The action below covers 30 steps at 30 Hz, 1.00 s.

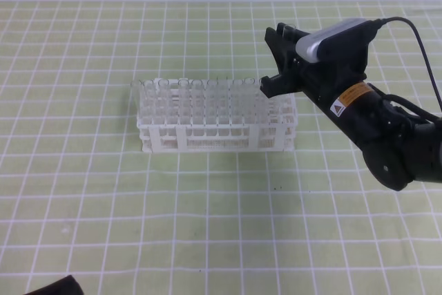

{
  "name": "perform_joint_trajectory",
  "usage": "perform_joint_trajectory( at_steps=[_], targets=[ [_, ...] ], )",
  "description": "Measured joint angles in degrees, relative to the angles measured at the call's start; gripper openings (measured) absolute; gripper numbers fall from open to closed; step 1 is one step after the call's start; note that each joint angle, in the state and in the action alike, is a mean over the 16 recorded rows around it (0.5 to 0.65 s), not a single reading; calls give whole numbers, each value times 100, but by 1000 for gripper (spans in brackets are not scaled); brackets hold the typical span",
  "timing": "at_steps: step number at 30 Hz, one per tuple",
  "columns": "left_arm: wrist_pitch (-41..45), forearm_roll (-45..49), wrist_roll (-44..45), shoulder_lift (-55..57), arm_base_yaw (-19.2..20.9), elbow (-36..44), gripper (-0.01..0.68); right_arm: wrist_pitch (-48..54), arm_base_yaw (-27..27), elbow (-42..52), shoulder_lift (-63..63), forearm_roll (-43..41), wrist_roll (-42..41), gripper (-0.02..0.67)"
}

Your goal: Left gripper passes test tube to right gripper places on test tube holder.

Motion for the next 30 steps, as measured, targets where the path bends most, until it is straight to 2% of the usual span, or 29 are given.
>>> perform_joint_trajectory(
  at_steps=[30],
  targets=[
    [248, 1, 0, 0, 0, 7, 0, 85, 0, 0, 83, -218, 117, 9]
  ],
)
